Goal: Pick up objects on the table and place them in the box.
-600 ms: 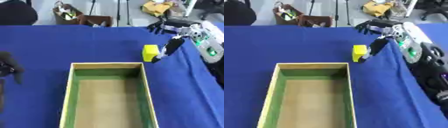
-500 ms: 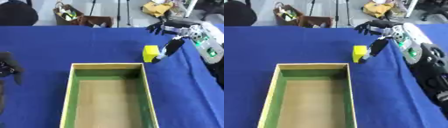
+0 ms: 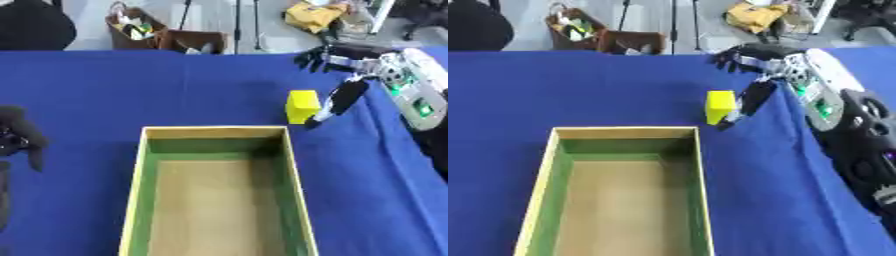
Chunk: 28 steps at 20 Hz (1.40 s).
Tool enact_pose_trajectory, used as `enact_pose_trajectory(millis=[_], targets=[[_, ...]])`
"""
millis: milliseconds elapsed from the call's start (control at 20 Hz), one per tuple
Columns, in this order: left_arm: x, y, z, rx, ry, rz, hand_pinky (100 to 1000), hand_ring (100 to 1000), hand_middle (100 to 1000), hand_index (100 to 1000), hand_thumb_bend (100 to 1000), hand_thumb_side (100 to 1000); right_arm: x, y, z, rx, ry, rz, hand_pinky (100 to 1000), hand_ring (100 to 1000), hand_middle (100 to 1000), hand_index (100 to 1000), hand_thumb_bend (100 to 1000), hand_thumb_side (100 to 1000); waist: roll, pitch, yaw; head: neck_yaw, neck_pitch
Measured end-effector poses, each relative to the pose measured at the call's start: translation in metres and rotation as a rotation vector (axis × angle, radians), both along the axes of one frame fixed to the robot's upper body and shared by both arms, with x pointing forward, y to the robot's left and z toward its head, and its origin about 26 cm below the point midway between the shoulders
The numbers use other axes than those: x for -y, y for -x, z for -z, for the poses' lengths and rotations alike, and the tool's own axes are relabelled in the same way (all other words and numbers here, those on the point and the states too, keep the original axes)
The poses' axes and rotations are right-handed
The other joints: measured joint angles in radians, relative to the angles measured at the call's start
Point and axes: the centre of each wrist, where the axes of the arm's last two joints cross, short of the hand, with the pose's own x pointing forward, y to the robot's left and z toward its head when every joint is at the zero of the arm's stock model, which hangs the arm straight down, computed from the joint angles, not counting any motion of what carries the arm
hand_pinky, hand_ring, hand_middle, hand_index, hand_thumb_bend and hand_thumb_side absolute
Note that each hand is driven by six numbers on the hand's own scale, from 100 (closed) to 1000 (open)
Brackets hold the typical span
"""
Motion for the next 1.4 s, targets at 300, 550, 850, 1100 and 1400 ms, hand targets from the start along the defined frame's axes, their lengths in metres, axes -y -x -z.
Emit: enact_pose_trajectory(millis=[300,550,850,1100,1400], targets=[[0.002,-0.001,-0.002,0.011,0.002,0.006,209,427,450,650,100,715,0.002,-0.001,0.004,-0.004,0.004,0.016,750,816,828,941,804,342,-0.001,0.027,0.019,-0.014,-0.015],[0.003,-0.001,-0.004,0.018,0.0,0.007,209,427,450,650,100,717,0.004,-0.002,0.006,0.006,0.0,0.028,731,804,805,910,670,363,-0.004,0.039,0.022,-0.02,-0.016],[0.003,-0.001,-0.004,0.02,-0.005,0.006,209,428,450,651,100,720,0.005,-0.002,0.006,0.032,0.006,0.046,737,808,814,904,461,450,-0.005,0.041,0.02,-0.019,-0.016],[0.003,-0.001,-0.003,0.017,-0.01,0.006,210,428,451,651,100,721,0.01,-0.001,0.003,0.049,0.018,0.067,740,811,820,905,309,491,-0.006,0.041,0.016,-0.018,-0.016],[0.002,-0.001,-0.002,0.013,-0.014,0.004,209,428,450,650,100,722,0.012,-0.001,0.001,0.049,0.044,0.08,748,821,845,933,192,461,-0.006,0.041,0.013,-0.017,-0.016]])
